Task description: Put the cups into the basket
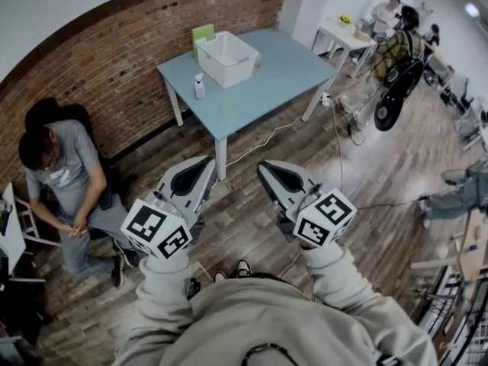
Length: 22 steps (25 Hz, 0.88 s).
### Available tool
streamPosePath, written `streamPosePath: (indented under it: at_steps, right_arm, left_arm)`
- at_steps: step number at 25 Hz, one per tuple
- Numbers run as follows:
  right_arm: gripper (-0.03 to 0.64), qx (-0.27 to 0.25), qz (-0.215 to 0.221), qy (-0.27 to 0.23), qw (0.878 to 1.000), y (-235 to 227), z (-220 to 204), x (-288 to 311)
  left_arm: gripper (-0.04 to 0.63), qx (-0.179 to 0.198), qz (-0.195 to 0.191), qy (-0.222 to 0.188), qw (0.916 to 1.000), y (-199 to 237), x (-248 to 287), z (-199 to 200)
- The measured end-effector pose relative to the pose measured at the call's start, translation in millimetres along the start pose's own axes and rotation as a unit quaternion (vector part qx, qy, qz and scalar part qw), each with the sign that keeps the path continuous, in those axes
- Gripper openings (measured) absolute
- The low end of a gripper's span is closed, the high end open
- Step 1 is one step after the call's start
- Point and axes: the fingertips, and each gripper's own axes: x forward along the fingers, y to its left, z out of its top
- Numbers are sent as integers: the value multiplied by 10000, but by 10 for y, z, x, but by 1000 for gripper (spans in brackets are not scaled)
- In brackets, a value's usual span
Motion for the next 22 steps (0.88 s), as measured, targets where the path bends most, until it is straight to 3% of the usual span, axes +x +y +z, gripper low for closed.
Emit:
streamPosePath:
  at_steps: [8,14,22]
  right_arm:
    - [11,207,84,-188,9996,-303,-99,-90]
    - [11,417,137,-360,9984,-647,66,-235]
    - [11,667,223,-245,9972,-884,-85,-282]
  left_arm:
    - [-2,214,178,220,9994,64,256,-120]
    - [-2,141,-374,313,9987,-172,642,-123]
    - [-2,306,-353,322,9984,-34,682,53]
